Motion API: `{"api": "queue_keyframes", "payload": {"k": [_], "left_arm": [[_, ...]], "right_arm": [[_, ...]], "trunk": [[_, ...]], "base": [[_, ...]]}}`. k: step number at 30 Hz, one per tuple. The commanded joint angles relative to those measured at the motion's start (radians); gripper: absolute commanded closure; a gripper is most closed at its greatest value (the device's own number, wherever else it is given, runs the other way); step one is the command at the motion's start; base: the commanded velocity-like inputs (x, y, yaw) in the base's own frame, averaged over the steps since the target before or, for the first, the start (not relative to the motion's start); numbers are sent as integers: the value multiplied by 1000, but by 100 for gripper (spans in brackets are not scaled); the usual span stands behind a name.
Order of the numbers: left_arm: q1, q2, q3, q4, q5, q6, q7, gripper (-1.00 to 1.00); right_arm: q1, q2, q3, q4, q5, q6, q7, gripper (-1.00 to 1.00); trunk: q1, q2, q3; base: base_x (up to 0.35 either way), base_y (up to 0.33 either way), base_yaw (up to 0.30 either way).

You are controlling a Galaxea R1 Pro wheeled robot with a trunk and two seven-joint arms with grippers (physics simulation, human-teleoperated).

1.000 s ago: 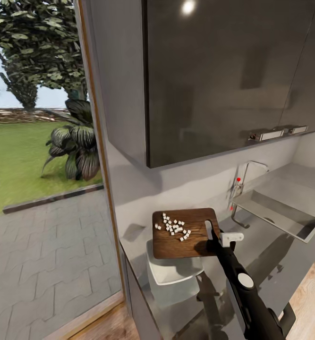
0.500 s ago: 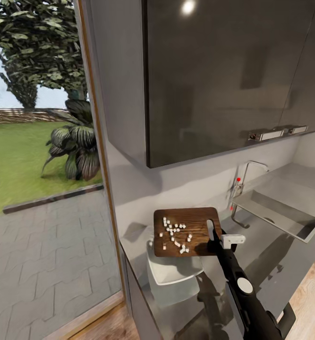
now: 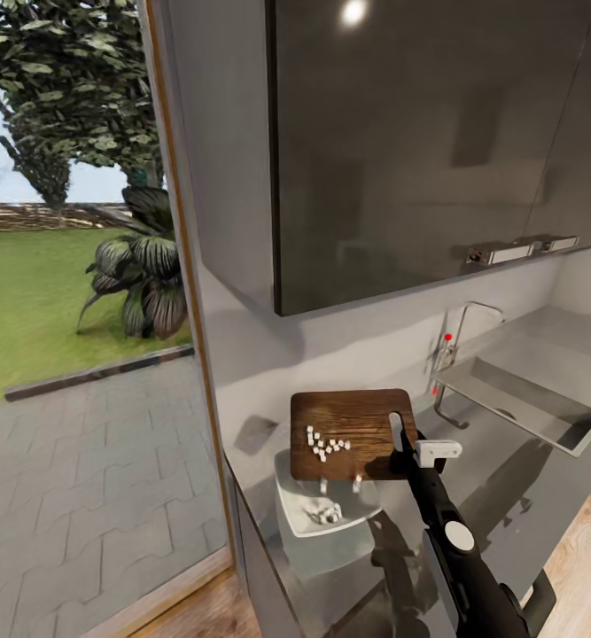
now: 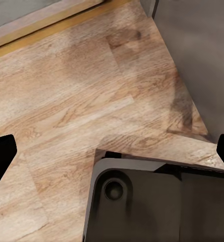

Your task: In the kitchen, take the Vidalia onion out of the sink, dice it on the chopping board with the paring knife, put the diced onion into the bowl on the countertop, then place both the paring knife and the chopping board into the sink.

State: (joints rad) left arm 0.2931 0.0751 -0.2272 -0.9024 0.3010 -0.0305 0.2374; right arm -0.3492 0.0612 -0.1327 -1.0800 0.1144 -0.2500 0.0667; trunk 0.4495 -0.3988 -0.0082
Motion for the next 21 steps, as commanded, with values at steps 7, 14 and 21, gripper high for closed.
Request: {"api": "queue_keyframes", "payload": {"k": [7, 14, 21], "left_arm": [[0, 2, -6, -1, 10, -3, 8, -100], [0, 2, -6, -1, 10, -3, 8, -100], [0, 2, -6, -1, 10, -3, 8, -100]], "right_arm": [[-1, 2, -5, 0, 10, -3, 7, 100], [-1, 2, -4, 0, 10, -4, 7, 100], [-1, 2, -4, 0, 10, -19, 7, 100]], "trunk": [[0, -1, -1], [0, -1, -1], [0, -1, -1]], "base": [[1, 0, 0], [0, 0, 0], [0, 0, 0]]}}
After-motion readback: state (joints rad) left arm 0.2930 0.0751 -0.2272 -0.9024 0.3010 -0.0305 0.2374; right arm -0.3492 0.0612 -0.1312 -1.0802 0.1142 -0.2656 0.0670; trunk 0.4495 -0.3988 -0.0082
